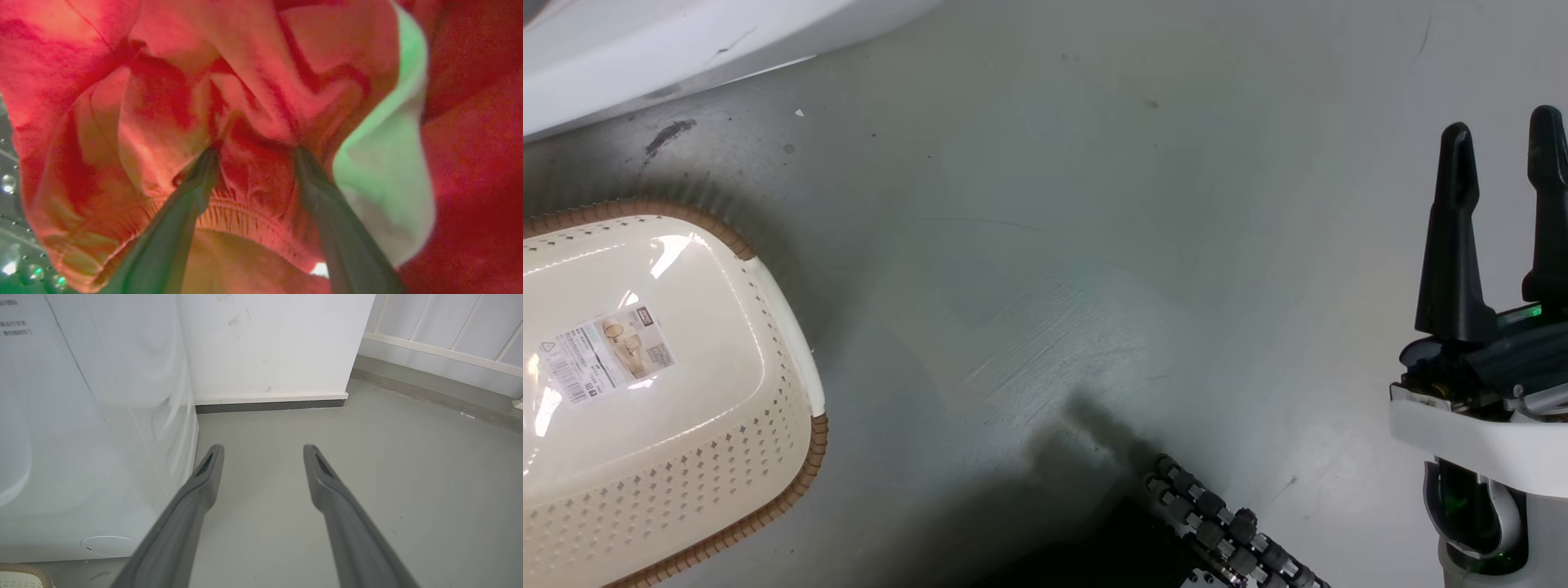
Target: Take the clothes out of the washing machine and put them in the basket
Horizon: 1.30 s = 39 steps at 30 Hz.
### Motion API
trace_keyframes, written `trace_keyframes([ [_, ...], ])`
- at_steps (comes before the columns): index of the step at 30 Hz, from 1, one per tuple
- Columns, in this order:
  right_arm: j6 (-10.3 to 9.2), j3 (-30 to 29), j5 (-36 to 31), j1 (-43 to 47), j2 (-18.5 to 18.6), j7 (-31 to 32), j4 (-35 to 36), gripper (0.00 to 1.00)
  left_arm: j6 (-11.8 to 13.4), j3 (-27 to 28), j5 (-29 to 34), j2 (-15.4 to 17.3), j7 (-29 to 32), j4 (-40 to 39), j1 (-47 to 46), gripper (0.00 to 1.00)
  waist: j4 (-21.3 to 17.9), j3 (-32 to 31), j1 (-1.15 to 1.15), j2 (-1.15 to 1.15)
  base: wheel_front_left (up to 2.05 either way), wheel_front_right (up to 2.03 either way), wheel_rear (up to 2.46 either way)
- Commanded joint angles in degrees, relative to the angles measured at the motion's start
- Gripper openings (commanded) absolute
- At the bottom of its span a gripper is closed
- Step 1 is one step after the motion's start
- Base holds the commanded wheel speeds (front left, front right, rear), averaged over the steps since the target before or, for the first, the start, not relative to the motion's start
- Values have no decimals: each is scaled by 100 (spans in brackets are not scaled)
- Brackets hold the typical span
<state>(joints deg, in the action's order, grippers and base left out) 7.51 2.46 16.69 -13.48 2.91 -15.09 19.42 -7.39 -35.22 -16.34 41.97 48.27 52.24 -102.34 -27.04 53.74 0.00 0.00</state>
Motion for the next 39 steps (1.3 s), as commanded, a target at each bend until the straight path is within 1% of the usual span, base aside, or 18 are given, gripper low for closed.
trace_keyframes([
  [1, -4, 4, 55, -5, -4, -12, 16, 100, 0, -54, -69, -1, 7, 57, -3, 100, 3, 7, 0, 0, 0, 0, 0],
  [4, -4, 19, 49, -14, -4, -12, 20, 100, 0, -156, -86, -7, -24, 55, -39, 100, 6, 8, 0, 0, 0, 0, 0],
  [5, -4, 21, 47, -24, -4, -12, 26, 100, 0, -178, -120, -2, -69, 50, -77, 26, 10, 17, 0, 0, 0, 0, 0],
  [6, -4, 21, 48, -37, -4, -12, 29, 100, 0, -194, -146, -2, -116, 52, -100, 0, 15, 24, 0, 0, 0, 0, 0],
  [10, -4, 29, 72, -88, -4, -12, 28, 100, 0, -299, -201, 18, -362, 65, -145, 0, 24, 32, 0, 0, 0, 0, 0],
  [13, -4, 70, 64, -154, -4, -12, 11, 100, 1, -331, -264, 84, -734, 80, -137, 0, 6, 6, 0, 0, 0, 0, 0],
  [16, -4, 127, 87, -244, -5, -12, -2, 100, 24, -245, -355, 135, -1273, 135, -14, 0, -53, -93, 0, 0, 0, 0, 0],
  [21, -4, 55, -116, -316, -4, -12, -41, 100, 125, -132, -578, -148, -2389, 322, 562, 0, 194, -477, 0, 0, 0, 0, 0],
  [29, -4, -64, -515, -147, -1, -12, -110, 100, 190, 9, -918, -585, -4014, 680, 1608, 0, 615, -1257, 0, 0, 0, 0, 0],
  [34, -4, -30, -751, 36, -1, -12, -168, 100, 255, 62, -1073, -826, -4832, 799, 2198, 0, 844, -1716, 0, 0, 0, 0, 0],
  [39, -4, 36, -921, 217, -1, -12, -231, 100, 340, 118, -1235, -1024, -5442, 880, 2823, 0, 1005, -2160, 0, 0, 0, 0, 0],
])
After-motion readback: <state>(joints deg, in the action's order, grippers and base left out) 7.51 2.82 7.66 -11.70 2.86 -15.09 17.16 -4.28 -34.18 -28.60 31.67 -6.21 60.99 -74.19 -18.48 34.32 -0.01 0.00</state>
